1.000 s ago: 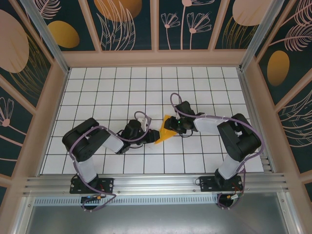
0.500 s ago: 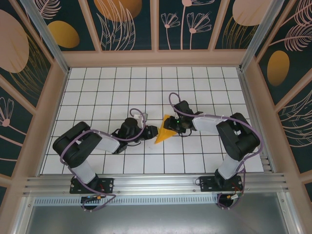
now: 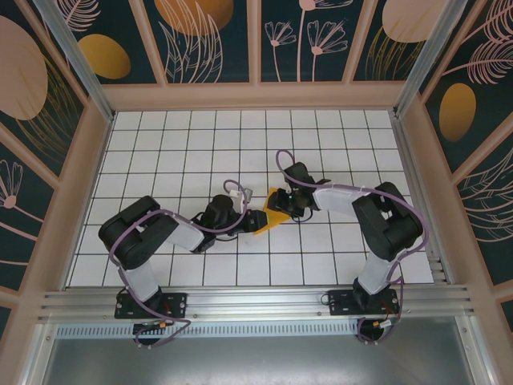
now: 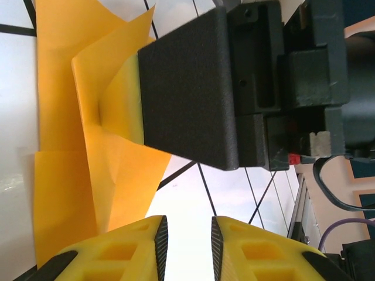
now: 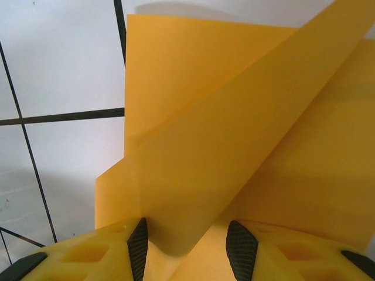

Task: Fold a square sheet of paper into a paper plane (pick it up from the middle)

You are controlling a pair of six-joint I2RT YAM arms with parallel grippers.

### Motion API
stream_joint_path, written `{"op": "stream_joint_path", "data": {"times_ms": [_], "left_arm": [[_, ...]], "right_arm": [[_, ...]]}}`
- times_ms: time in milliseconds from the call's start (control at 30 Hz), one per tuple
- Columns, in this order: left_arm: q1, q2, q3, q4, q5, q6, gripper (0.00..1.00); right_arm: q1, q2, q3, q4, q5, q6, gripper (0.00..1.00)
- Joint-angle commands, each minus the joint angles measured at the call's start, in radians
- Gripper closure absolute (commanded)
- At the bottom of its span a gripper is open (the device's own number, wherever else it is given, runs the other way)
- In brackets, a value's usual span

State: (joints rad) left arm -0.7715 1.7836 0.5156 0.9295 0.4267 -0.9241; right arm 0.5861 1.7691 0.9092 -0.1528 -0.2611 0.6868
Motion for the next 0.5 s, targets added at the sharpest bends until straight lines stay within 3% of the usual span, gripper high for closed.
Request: {"op": "stream_joint_path", "data": {"times_ms": [0,167,467], "left_arm": [[-0.005,0.023,0.029,-0.034,-0.005,0.030,0.71],[-0.006,0.026,0.047,-0.118,-0.060,0.049,0.73],[-0.006,0.043,0.054,-0.120,-0.056,0.048,0.72]], "right_arm": [[0.002,0.144,-0.063,-0.140,0.124,0.011,0.52],[0.003,0.147,-0.063,-0.142,0.126,0.008,0.52],[0.009,0.164,-0.055,-0.148,0.138,-0.007,0.52]]}}
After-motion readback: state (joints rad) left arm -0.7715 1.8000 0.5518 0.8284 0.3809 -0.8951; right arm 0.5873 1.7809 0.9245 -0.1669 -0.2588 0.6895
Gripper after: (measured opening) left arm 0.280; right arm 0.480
